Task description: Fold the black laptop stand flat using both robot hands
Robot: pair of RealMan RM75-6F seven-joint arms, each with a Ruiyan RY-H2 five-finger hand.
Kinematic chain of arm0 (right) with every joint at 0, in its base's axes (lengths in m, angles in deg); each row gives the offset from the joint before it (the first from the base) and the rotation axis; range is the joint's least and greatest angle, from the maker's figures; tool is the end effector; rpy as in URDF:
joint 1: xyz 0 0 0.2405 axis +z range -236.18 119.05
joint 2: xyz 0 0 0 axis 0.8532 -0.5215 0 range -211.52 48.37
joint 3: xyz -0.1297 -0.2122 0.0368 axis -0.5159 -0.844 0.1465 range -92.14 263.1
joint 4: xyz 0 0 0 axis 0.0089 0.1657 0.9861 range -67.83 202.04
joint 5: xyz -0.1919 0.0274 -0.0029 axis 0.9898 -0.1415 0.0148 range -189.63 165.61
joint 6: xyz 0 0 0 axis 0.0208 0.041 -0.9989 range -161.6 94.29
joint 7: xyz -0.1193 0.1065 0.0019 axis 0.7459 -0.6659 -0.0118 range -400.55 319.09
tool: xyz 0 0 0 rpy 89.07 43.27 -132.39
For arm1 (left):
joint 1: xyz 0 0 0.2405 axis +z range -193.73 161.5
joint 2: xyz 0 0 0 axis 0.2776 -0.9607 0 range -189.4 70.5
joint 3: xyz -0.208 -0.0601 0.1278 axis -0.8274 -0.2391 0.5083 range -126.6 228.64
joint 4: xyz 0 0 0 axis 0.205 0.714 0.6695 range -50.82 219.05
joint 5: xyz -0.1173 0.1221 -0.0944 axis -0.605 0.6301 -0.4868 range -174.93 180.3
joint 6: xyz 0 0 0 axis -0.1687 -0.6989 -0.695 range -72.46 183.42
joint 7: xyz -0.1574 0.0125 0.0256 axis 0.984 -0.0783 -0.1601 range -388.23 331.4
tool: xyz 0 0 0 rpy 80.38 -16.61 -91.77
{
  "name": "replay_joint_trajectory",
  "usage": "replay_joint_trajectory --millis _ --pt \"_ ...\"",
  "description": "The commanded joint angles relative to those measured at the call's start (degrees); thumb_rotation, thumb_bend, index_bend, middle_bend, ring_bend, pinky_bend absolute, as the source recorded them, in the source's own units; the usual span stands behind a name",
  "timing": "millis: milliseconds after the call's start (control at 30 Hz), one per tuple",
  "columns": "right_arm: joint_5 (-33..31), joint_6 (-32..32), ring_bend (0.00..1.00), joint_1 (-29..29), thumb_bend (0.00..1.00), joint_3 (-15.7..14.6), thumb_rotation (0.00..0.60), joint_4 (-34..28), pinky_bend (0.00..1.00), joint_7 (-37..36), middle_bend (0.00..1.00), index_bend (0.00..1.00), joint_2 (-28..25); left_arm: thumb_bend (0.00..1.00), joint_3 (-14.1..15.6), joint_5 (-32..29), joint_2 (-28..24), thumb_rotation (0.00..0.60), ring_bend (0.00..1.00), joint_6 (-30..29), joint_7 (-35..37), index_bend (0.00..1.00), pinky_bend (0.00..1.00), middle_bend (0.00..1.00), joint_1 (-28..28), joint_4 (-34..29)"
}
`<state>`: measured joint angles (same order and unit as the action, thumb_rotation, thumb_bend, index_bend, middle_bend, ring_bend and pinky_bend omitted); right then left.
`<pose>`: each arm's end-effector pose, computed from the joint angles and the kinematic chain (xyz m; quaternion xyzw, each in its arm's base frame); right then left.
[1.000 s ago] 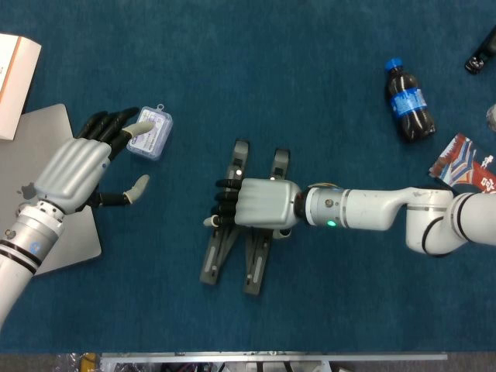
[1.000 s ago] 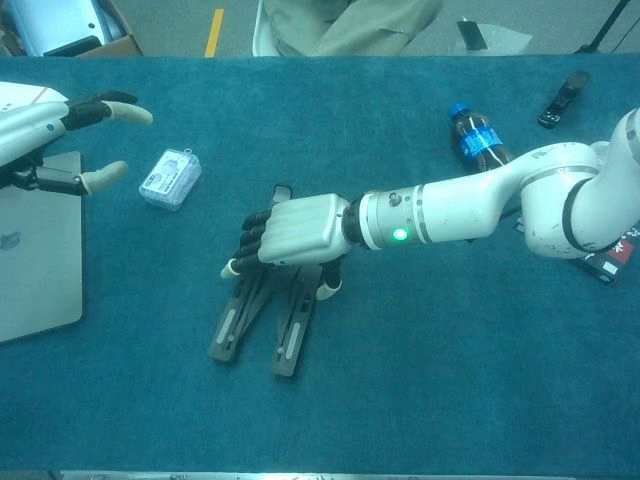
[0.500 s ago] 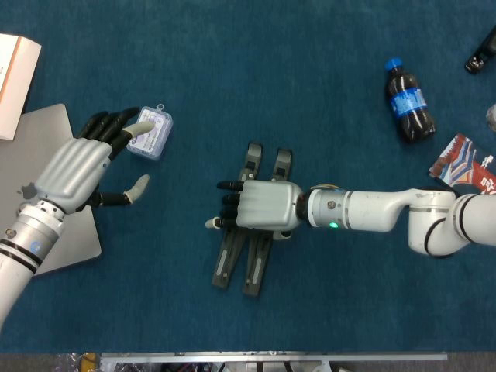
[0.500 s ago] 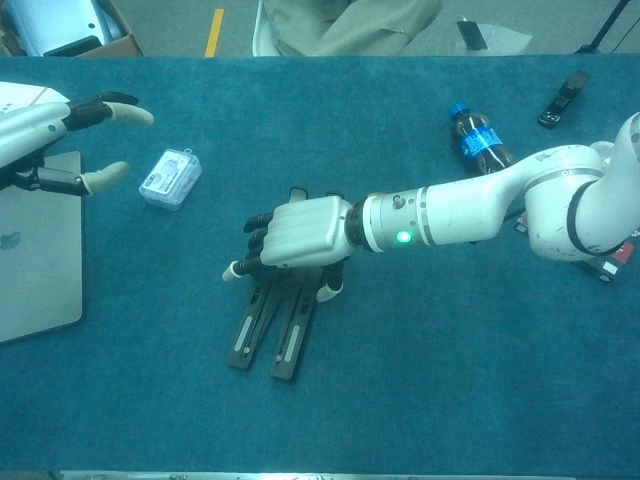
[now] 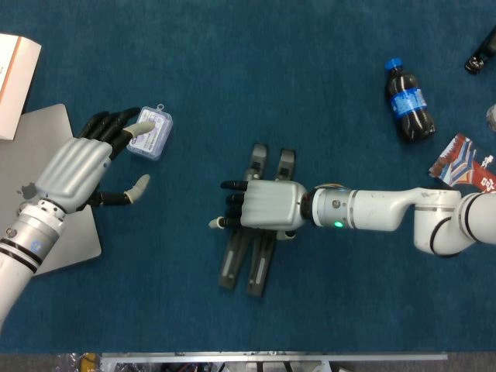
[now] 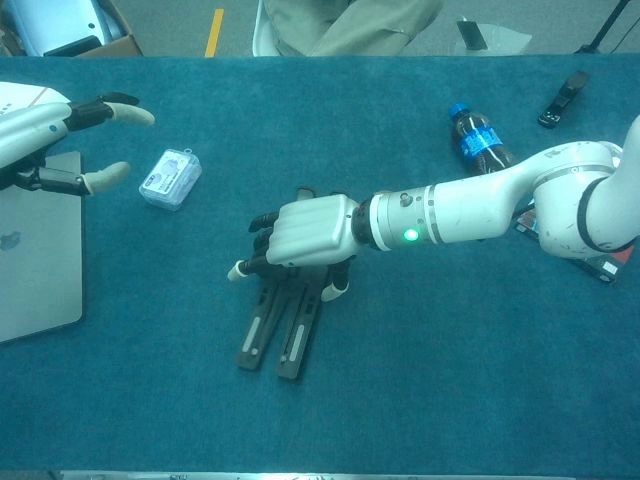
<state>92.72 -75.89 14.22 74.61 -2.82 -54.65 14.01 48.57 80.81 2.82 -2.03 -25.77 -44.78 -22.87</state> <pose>-0.0459 -0.3004 -0.1073 0.9629 -0.0834 0.2499 0.0592 -0.1937 0.2696 0.0930 -0.7039 -0.4861 -0.3765 0.3556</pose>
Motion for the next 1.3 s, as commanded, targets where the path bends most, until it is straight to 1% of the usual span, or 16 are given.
replay_joint_trajectory --millis 33,67,167,433,767,900,1100,1167,1300 --pt "-0.2 0.3 0.01 0.0 0.19 0.0 0.600 -0.5 0.00 0.3 0.29 0.00 -0.5 0.38 0.0 0.0 0.0 0.274 0.00 0.1 0.0 0.11 0.00 0.00 0.0 0.1" --pt "-0.4 0.5 0.00 -0.1 0.19 0.0 0.600 -0.8 0.00 0.5 0.24 0.00 -0.8 0.38 0.0 0.0 0.0 0.274 0.00 0.1 0.1 0.11 0.00 0.00 0.0 0.1" --pt "-0.8 1.1 0.00 -0.3 0.19 0.1 0.600 -1.1 0.00 1.3 0.18 0.00 -1.0 0.38 0.0 0.1 0.1 0.275 0.00 0.1 0.1 0.11 0.00 0.00 0.0 0.1" --pt "-1.9 1.9 0.00 -1.0 0.19 0.3 0.600 -1.4 0.00 2.5 0.14 0.00 -1.5 0.38 0.1 0.1 0.1 0.274 0.00 0.1 0.1 0.11 0.00 0.00 0.0 0.1" --pt "-2.5 2.3 0.00 -1.9 0.19 0.3 0.600 -1.2 0.00 3.5 0.14 0.00 -2.1 0.37 0.0 0.1 0.3 0.274 0.00 0.3 0.3 0.11 0.00 0.00 -0.2 0.1" --pt "-3.6 1.4 0.00 -2.6 0.19 1.6 0.600 -1.0 0.00 3.9 0.14 0.00 -2.6 0.38 -0.2 0.2 0.0 0.275 0.00 0.0 0.3 0.11 0.00 0.00 -0.2 -0.1" --pt "-6.4 -0.4 0.00 -5.1 0.19 3.2 0.600 -3.4 0.00 7.4 0.10 0.00 -6.1 0.38 -0.5 0.0 -0.4 0.275 0.00 -0.5 -1.1 0.11 0.00 0.00 -0.3 0.5" --pt "-8.2 -1.6 0.00 -6.8 0.19 4.0 0.600 -4.9 0.00 9.5 0.09 0.00 -7.9 0.38 -0.6 0.0 -0.4 0.276 0.00 -1.1 -2.3 0.11 0.00 0.00 -0.2 0.9" --pt "-13.1 -6.0 0.00 -11.7 0.19 6.0 0.600 -8.1 0.00 14.2 0.09 0.00 -11.3 0.37 -0.7 0.3 -0.5 0.291 0.00 -2.8 -4.6 0.11 0.00 0.00 0.3 1.4"
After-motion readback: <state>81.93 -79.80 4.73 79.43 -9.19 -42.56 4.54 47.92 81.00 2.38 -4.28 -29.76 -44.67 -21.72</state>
